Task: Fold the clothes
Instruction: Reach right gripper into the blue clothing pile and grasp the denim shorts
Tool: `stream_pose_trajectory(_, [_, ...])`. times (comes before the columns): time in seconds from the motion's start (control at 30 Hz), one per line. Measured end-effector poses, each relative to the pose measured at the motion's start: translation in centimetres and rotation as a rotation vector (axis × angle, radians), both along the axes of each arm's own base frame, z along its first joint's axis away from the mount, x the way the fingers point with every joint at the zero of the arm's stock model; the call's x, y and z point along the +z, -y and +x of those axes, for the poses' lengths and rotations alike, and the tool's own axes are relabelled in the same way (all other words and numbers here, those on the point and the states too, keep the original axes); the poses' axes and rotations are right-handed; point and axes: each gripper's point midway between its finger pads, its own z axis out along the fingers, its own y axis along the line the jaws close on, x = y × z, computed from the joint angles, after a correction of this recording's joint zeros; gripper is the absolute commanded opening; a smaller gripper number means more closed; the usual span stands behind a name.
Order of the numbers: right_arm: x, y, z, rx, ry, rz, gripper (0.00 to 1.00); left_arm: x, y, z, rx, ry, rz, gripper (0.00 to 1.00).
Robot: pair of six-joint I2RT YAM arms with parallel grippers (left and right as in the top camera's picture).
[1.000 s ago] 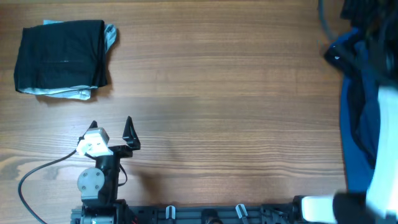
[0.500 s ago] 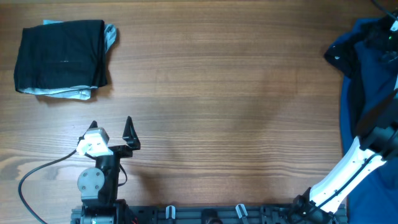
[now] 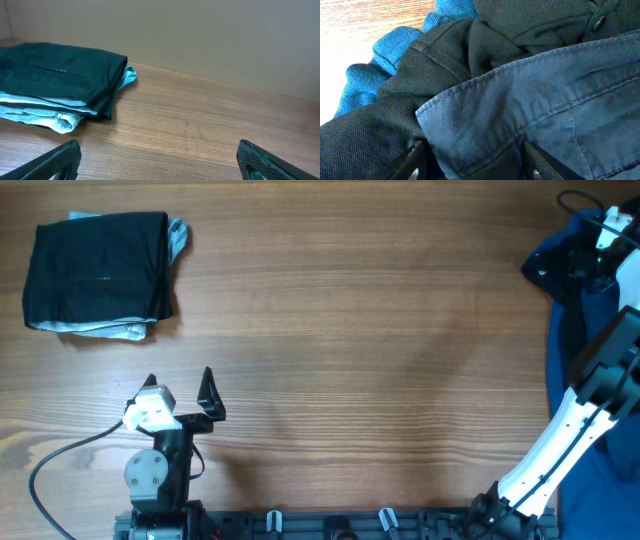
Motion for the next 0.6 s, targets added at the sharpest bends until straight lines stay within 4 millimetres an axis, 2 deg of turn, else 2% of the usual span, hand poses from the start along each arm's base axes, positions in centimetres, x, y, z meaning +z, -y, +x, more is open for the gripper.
stream_pose_trajectory(0.07, [0.0, 0.1, -0.1, 0.004, -0.003, -0.006, 0.12, 0.0, 0.0, 0.0, 0.0, 0.0, 0.0, 1.0])
stream_pose_trajectory(0.1, [0.0, 0.1, -0.1, 0.004, -0.004, -0.007, 0.04, 0.0, 0.0, 0.0, 0.0, 0.0, 0.0, 1.0])
stream_pose_trajectory(0.3, [0.5, 0.2, 0.0, 0.006, 0.006, -0.014, 0.04, 0.0, 0.0, 0.0, 0.0, 0.0, 0.0, 1.0])
stream_pose_trajectory(0.37, [2.4, 0.3, 0.1, 0.005, 0.03, -0.029, 0.04, 0.0, 0.0, 0.0, 0.0, 0.0, 0.0, 1.0])
stream_pose_trajectory(0.5, [8.3, 0.1, -0.6, -0.001, 0.085, -0.059, 0.04, 0.0, 0.0, 0.0, 0.0, 0.0, 0.0, 1.0])
stream_pose_trajectory(0.53, [9.9, -0.6, -1.1, -0.007, 0.088, -0.051, 0.04, 0.0, 0.0, 0.0, 0.0, 0.0, 0.0, 1.0])
stream_pose_trajectory(0.57, [10.5, -1.0, -1.3, -0.005, 0.089, -0.048, 0.04, 0.0, 0.0, 0.0, 0.0, 0.0, 0.0, 1.0])
stream_pose_trajectory(0.6, [11.4, -2.2, -1.3, 0.01, 0.091, -0.035, 0.04, 0.0, 0.0, 0.0, 0.0, 0.0, 0.0, 1.0])
